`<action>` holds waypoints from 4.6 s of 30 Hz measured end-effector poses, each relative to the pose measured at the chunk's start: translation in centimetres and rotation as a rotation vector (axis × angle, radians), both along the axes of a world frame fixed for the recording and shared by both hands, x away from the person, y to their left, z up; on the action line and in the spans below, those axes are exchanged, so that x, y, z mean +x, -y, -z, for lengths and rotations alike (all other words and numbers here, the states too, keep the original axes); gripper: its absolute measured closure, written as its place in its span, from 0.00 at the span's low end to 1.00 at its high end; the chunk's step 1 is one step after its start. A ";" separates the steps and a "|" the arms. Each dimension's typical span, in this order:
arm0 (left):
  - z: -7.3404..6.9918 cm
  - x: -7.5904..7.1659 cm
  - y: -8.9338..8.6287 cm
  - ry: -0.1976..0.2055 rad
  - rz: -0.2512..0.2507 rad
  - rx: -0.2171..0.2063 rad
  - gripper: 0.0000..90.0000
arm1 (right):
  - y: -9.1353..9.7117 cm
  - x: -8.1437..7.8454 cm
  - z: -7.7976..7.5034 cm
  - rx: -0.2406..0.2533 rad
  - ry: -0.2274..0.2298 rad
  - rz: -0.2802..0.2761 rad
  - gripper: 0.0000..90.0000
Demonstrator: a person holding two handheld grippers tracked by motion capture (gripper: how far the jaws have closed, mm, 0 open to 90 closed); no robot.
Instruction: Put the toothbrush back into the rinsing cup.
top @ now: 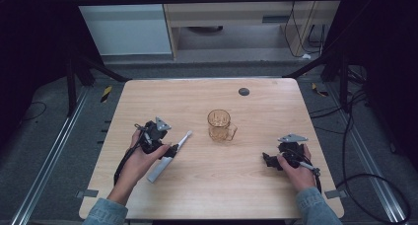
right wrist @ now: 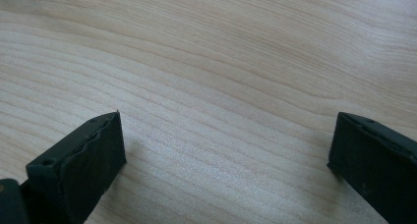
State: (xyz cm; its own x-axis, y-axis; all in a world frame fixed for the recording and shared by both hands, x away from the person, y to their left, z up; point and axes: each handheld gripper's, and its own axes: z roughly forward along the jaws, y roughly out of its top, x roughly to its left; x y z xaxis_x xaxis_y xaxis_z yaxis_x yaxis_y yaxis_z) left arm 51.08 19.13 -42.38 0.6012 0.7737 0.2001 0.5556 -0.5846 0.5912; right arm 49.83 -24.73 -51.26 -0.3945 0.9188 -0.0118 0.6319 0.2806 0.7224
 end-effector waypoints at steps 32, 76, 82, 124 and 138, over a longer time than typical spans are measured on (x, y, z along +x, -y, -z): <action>0.0 0.1 0.6 -0.045 0.025 0.033 0.08 | 0.0 0.0 0.0 0.002 0.000 0.002 0.01; 3.2 1.2 1.4 -0.257 0.062 0.076 0.51 | 0.0 -0.1 0.0 0.005 -0.003 0.010 0.01; 3.3 1.2 1.8 -0.260 0.072 0.100 0.52 | 0.0 -0.1 0.0 0.006 -0.003 0.010 0.01; 4.1 3.0 1.7 -0.333 0.085 0.093 0.74 | 0.0 -0.1 0.0 0.008 -0.003 0.005 0.01; 0.6 2.3 0.5 -0.225 0.076 0.035 0.75 | 0.0 -0.1 0.0 0.008 -0.003 0.005 0.01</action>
State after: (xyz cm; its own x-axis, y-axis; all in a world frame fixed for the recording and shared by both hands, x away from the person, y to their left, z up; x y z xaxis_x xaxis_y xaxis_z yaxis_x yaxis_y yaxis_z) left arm 53.33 18.66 -42.96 0.6901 0.7192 0.0801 0.6247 -0.6480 0.4357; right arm 49.76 -24.74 -51.25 -0.3901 0.9208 -0.0035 0.6356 0.2720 0.7226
